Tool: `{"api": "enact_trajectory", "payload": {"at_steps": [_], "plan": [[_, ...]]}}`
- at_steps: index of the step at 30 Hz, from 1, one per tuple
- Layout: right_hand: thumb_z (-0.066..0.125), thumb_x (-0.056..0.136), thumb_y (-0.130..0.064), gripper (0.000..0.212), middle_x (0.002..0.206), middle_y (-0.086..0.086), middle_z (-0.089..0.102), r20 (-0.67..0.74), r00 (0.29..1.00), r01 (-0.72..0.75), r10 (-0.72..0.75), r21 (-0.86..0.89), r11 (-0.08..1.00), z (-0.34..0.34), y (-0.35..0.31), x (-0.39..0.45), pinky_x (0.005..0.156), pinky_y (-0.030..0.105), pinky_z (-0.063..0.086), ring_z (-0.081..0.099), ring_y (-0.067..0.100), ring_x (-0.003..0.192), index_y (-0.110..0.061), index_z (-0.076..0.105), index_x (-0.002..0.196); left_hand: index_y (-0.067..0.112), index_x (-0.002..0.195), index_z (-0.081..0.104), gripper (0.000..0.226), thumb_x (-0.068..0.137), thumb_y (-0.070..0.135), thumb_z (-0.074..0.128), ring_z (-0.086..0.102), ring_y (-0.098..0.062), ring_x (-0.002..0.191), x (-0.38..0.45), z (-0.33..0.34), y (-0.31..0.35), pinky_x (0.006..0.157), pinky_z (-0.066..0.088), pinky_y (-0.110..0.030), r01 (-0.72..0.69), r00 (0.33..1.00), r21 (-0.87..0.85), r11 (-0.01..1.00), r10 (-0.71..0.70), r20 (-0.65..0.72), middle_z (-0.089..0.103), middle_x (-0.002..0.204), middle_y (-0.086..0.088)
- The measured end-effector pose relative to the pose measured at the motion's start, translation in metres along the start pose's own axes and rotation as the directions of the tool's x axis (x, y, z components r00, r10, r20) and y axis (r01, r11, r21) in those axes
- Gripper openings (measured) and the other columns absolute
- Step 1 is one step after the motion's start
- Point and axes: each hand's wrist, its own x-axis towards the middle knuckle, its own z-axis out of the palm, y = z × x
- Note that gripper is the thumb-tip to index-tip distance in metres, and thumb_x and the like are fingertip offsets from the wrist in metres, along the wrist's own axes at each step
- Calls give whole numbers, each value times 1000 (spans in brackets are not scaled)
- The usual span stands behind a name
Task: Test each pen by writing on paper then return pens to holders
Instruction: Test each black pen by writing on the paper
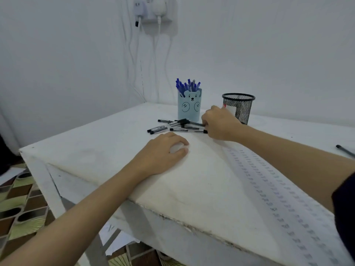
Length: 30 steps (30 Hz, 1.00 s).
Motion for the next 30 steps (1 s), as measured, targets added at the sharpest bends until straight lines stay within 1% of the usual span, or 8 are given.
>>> {"api": "enact_trajectory", "payload": {"at_steps": [3, 5, 9, 14, 21, 24, 26, 30], "plan": [[48, 86, -1, 17, 98, 16, 60, -35, 991, -119, 131, 243, 963, -15, 5, -5, 65, 30, 38, 49, 25, 81, 0, 58, 99, 29, 115, 61, 25, 94, 36, 49, 49, -7, 111, -1, 0, -1, 101, 37, -32, -9, 1000, 3, 1000, 9, -2, 49, 108, 17], [48, 87, 0, 13, 95, 16, 60, 30, 971, -224, 237, 459, 860, -31, 12, -11, 62, 31, 43, 52, 25, 77, 0, 56, 97, 28, 115, 61, 25, 94, 35, 49, 49, -6, 111, -3, -1, -1, 101, 36, -30, -7, 1000, -2, 1000, 7, 6, 50, 110, 17], [50, 91, -5, 8, 67, 8, 47, 364, 910, -413, 199, 835, 363, -70, 35, -44, 53, 26, 37, 43, 17, 52, -6, 51, 84, 28, 111, 63, 31, 89, 44, 47, 51, -6, 111, -4, -6, -2, 98, 36, -23, 16, 1000, -43, 999, -16, 1, 56, 113, 15], [45, 82, -67, 58, 50, -4, 24, 475, 846, -505, 243, 860, 76, -94, 66, -115, 49, 27, 21, 20, 14, 47, -19, 34, 51, 26, 106, 66, 19, 94, 29, 52, 52, -6, 110, -5, -2, 20, 88, 34, -14, 8, 1000, -107, 994, -11, -29, 61, 113, 10], [40, 76, -62, 53, 46, -6, 12, 436, 787, -272, 436, 880, -389, -113, 99, -182, 46, 25, 11, 6, 14, 51, -21, 18, 50, 30, 113, 62, 28, 94, 42, 45, 49, -1, 111, 0, 28, 100, 98, 38, -26, -146, 982, -113, 983, 158, 106, 56, 119, 17], [46, 71, -68, 58, 45, -6, 14, 405, 778, -162, 480, 868, -469, -118, 113, -204, 46, 24, 12, 10, 13, 46, -19, 22, 50, 31, 118, 58, 33, 94, 47, 42, 48, -2, 114, 6, 42, 128, 98, 37, -26, -175, 965, -122, 977, 194, 178, 53, 124, 18], [54, 64, -71, 58, 43, -5, 22, 406, 784, -193, 470, 878, -437, -117, 119, -213, 44, 22, 16, 15, 10, 40, -16, 37, 54, 31, 123, 56, 36, 94, 47, 43, 46, -3, 117, 8, 48, 135, 98, 35, -25, -169, 954, -128, 977, 195, 226, 52, 130, 15], [44, 94, -20, 31, 49, 5, 60, 369, 748, -269, 551, 928, -256, -103, 131, -225, 43, 19, 40, 47, 11, 35, 0, 58, 75, 36, 122, 55, 52, 83, 68, 42, 48, -5, 111, 11, 53, 135, 98, 38, -30, -209, 944, -37, 977, 212, 253, 53, 122, 14]]}}
